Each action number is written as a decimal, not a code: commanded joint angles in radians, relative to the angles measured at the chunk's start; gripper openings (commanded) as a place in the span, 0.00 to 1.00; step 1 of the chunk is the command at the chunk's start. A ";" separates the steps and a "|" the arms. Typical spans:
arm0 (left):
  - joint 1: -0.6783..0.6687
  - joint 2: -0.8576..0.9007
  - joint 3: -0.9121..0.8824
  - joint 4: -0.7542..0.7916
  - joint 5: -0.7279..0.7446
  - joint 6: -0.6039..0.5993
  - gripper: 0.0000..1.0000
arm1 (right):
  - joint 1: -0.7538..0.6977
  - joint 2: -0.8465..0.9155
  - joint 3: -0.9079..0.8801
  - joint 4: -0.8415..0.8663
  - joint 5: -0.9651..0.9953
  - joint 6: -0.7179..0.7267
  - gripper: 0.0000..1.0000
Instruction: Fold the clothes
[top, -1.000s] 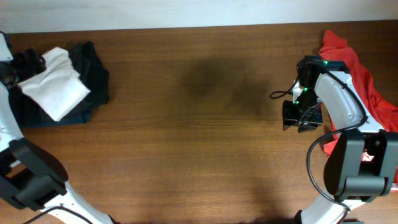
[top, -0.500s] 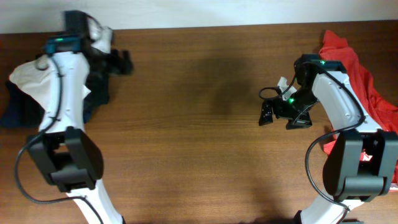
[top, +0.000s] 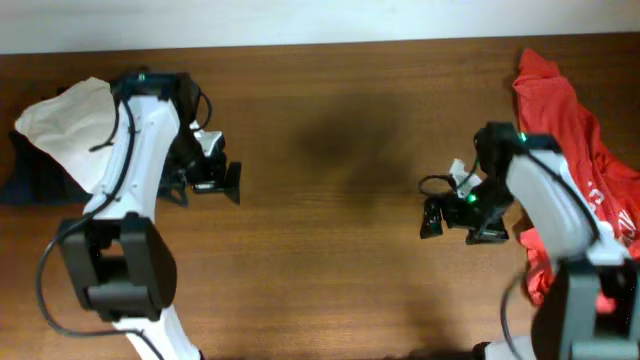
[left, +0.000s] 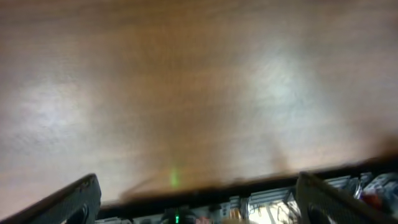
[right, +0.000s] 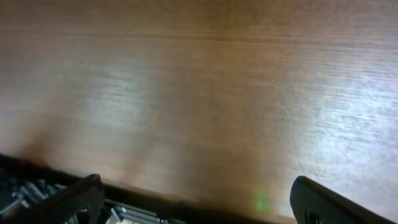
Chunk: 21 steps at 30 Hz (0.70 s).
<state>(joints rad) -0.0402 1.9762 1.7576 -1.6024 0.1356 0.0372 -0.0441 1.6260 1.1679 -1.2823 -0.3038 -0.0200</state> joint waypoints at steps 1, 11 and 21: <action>-0.010 -0.350 -0.309 0.209 -0.010 -0.039 0.99 | 0.003 -0.290 -0.160 0.131 0.081 0.089 0.99; -0.010 -1.458 -1.051 0.882 -0.013 -0.067 0.99 | 0.004 -0.996 -0.327 0.277 0.159 0.088 0.99; -0.010 -1.565 -1.054 0.853 -0.013 -0.067 0.99 | 0.004 -1.000 -0.327 0.277 0.159 0.088 0.99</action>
<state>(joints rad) -0.0486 0.4160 0.7109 -0.7513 0.1226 -0.0204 -0.0441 0.6273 0.8494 -1.0088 -0.1577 0.0566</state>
